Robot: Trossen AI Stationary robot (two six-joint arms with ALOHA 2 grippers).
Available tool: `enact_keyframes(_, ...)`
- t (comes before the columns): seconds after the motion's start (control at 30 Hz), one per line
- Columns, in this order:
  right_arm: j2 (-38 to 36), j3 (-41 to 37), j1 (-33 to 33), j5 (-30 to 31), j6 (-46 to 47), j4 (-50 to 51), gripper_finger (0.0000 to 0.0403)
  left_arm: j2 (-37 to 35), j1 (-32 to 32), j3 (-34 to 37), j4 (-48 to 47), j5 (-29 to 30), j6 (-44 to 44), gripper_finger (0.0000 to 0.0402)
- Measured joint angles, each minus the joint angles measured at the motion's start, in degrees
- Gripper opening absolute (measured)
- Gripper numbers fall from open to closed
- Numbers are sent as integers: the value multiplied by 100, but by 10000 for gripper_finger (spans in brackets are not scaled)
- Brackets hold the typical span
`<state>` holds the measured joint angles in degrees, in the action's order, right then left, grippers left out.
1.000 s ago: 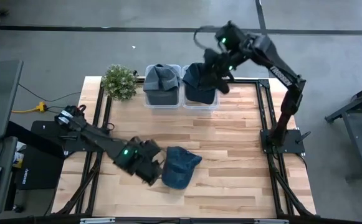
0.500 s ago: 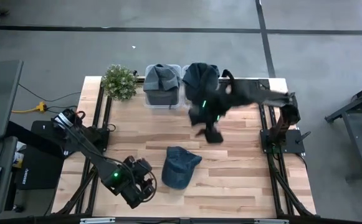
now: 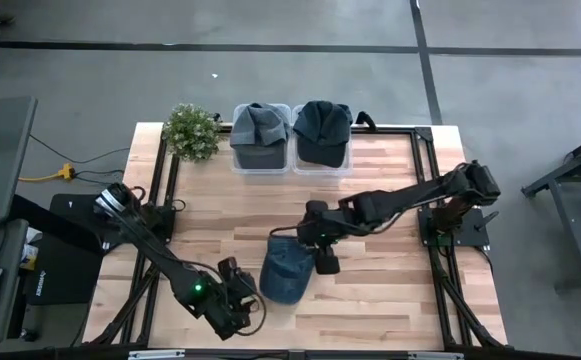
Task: Pick & Place hat
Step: Put the blue cap into the right transparent bin
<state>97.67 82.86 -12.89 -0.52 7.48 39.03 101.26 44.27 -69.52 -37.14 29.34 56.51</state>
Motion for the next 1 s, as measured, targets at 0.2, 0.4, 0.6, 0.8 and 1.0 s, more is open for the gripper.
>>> enact_keyframes(0.2, -428, -922, -2, 473, 420, -740, 197, 420, -74, 0, 129, 192, -1220, 268)
enact_keyframes(0.4, -936, -1596, 3, 791, 797, -1089, 197, 685, -76, -143, 157, 661, -1998, 268)
enact_keyframes(0.6, -1409, -2021, 3, 1016, 1100, -1163, 197, 681, -79, -230, 391, 939, -2556, 268)
enact_keyframes(0.8, -1698, -2352, 1, 1143, 1340, -1288, 197, 713, -74, -252, 659, 989, -2844, 268)
enact_keyframes(1.0, -1740, -2467, -4, 1107, 1414, -1334, 197, 785, 2, -373, 867, 953, -3169, 268)
